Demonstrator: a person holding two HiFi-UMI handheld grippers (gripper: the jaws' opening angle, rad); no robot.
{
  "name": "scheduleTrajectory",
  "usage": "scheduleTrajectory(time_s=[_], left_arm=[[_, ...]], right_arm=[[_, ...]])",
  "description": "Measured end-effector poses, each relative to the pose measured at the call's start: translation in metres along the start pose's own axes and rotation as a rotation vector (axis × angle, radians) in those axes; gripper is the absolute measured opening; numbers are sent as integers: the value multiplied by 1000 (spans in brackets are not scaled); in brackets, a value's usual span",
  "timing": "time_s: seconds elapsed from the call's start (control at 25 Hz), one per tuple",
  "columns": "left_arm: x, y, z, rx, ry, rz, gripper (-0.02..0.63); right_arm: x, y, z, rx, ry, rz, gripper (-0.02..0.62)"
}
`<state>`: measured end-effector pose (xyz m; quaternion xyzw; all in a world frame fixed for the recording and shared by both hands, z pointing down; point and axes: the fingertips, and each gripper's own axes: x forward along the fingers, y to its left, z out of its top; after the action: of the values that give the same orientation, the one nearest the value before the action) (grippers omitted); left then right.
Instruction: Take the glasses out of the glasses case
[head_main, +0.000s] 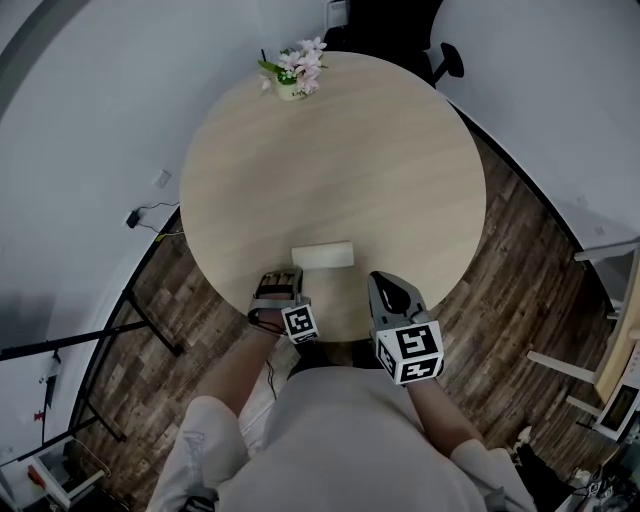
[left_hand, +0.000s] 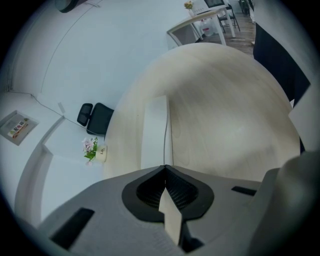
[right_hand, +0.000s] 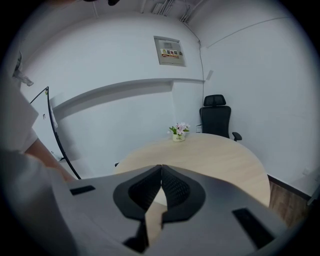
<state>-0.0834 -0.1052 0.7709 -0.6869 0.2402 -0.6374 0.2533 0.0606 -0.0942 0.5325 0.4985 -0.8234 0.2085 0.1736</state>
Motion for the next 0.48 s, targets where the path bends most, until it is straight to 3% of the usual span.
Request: scheduleTrajectory(time_s=[0.48], left_arm=[[4, -4, 1, 8, -7, -9, 9]], right_arm=[[9, -2, -1, 3, 19, 5, 14]])
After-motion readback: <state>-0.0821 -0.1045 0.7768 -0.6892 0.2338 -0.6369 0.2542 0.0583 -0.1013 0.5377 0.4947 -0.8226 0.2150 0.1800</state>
